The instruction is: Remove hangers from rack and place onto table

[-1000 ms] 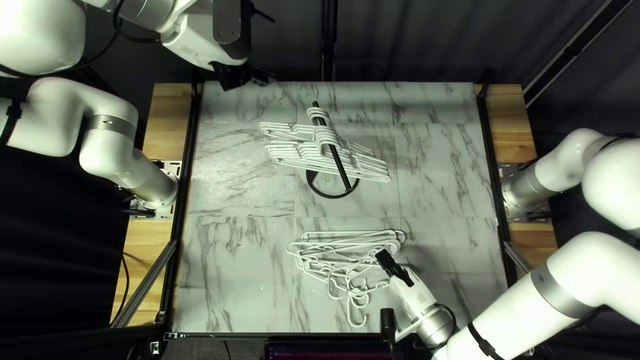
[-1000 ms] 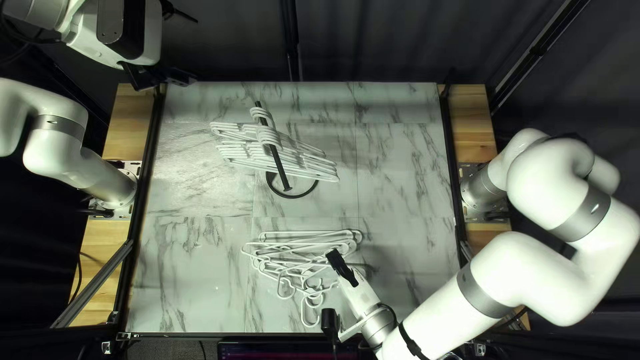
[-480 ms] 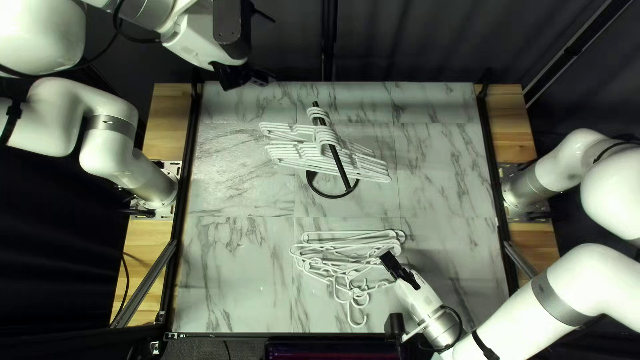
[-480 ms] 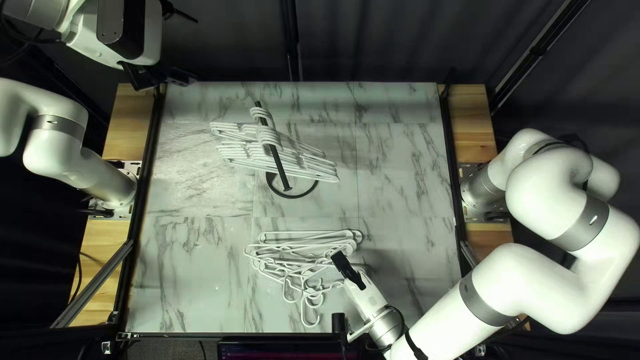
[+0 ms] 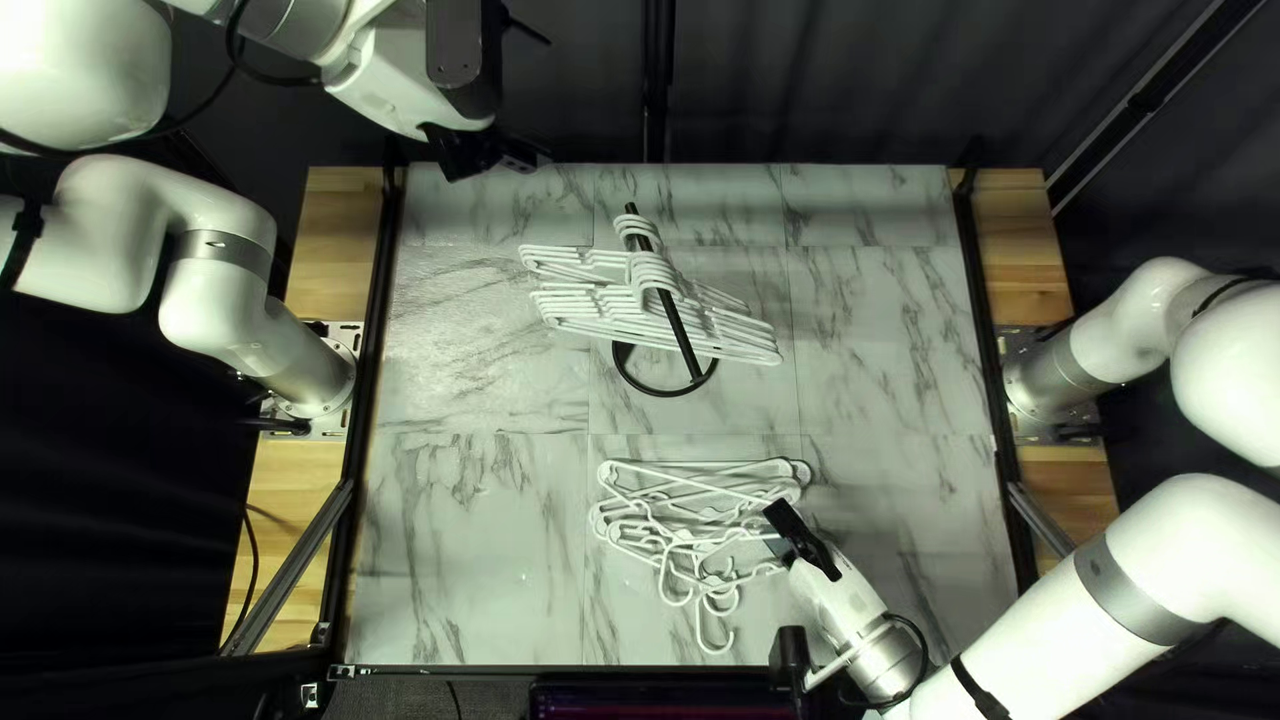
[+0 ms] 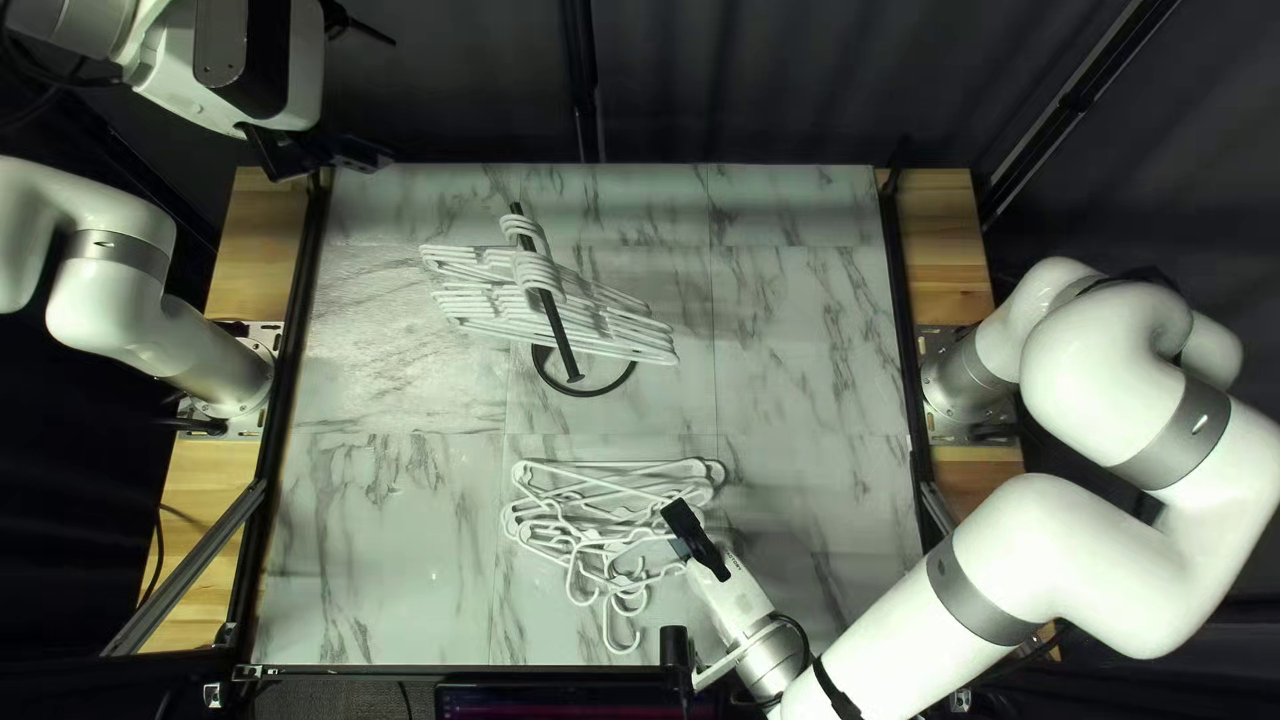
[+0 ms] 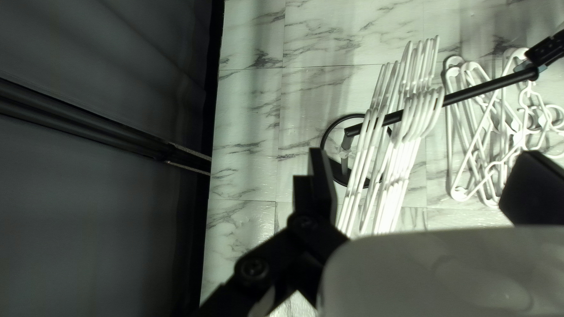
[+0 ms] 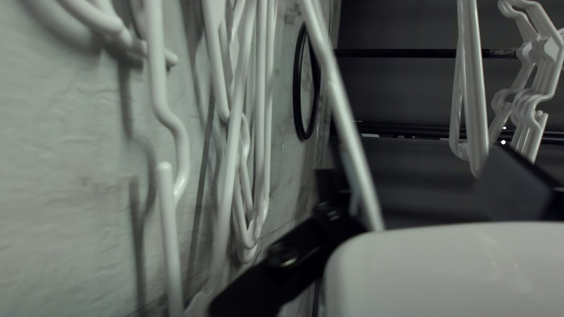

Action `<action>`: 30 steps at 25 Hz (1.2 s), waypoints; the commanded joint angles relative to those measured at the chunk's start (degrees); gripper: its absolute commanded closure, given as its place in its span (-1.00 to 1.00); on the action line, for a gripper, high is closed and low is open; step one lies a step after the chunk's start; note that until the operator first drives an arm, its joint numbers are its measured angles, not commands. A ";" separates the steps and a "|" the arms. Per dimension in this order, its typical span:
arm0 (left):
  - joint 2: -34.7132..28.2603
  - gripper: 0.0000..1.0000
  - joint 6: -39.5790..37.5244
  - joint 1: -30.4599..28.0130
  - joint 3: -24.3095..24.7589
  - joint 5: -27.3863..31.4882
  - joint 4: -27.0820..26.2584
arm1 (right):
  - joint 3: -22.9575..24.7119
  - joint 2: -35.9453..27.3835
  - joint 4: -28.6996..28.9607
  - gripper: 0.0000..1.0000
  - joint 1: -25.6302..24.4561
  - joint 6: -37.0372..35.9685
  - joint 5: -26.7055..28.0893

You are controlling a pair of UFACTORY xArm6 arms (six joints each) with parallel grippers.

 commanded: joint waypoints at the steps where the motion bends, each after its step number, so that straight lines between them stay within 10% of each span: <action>1: 0.00 -1.00 0.00 0.00 0.00 0.00 0.00 | 0.47 -2.55 0.78 -1.00 -0.59 -1.33 -2.25; 18: 0.00 -1.00 0.00 0.00 0.00 0.00 0.00 | 20.29 -24.86 0.74 -1.00 -6.93 1.03 -29.31; 30: 0.00 -1.00 0.00 0.00 0.00 0.00 0.00 | 23.02 -26.71 -0.02 -1.00 -8.39 10.27 -33.37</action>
